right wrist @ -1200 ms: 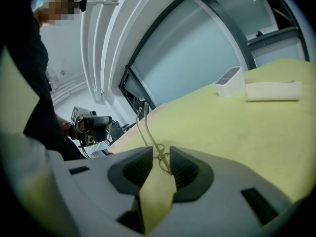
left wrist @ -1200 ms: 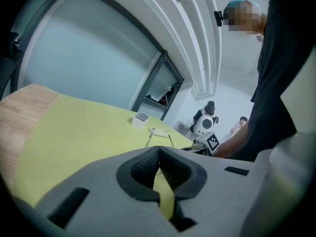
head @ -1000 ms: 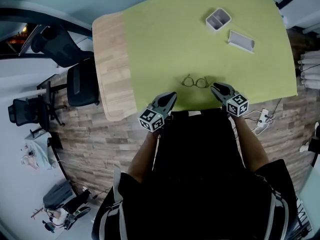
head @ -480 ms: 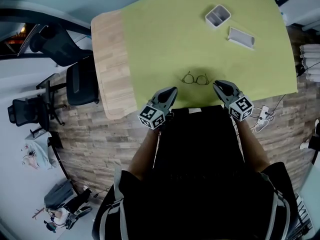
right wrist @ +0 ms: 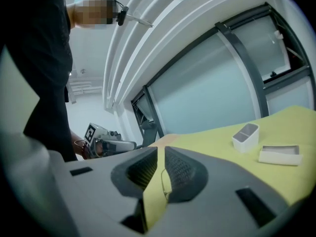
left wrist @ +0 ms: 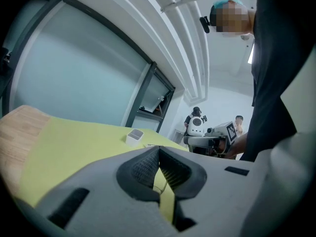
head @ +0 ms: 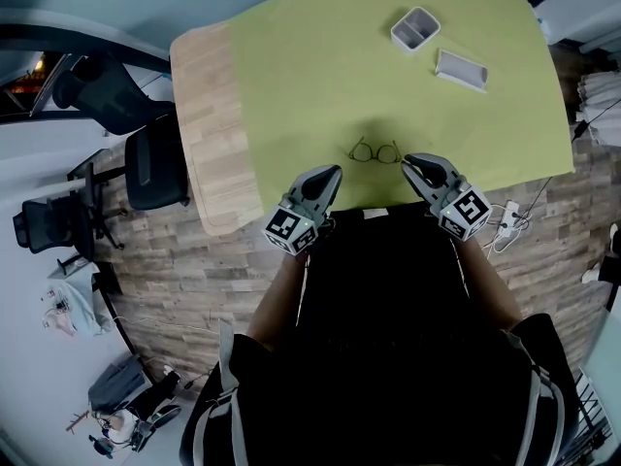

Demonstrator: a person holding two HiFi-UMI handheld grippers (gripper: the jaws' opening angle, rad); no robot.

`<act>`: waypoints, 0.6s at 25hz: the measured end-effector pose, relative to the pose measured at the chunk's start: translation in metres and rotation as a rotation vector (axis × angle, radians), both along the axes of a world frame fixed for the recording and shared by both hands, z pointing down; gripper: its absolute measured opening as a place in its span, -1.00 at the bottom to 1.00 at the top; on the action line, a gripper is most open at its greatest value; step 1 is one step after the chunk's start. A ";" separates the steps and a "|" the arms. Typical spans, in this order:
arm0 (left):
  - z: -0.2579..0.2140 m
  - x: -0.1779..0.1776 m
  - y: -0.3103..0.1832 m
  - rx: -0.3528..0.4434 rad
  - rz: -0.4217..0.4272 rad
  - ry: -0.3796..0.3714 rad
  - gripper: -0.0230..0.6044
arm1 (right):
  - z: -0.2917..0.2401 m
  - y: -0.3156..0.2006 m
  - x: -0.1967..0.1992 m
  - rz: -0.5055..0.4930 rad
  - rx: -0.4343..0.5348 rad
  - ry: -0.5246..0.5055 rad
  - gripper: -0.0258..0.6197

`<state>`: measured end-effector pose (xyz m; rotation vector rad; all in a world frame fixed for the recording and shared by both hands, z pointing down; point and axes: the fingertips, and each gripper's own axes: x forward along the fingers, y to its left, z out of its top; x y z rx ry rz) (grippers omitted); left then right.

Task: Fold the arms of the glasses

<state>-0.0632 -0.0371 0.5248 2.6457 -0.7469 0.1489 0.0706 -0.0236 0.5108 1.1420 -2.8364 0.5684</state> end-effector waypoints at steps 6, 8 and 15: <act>-0.016 0.006 -0.001 0.049 0.010 -0.001 -0.87 | -0.027 0.002 -0.009 -0.022 0.062 -0.006 -0.73; -0.021 0.007 -0.001 0.062 0.006 0.003 -0.87 | -0.034 0.003 -0.011 -0.026 0.077 -0.006 -0.73; -0.027 0.008 -0.001 0.085 0.027 0.000 -0.87 | -0.030 0.012 -0.018 -0.033 0.055 0.004 -0.73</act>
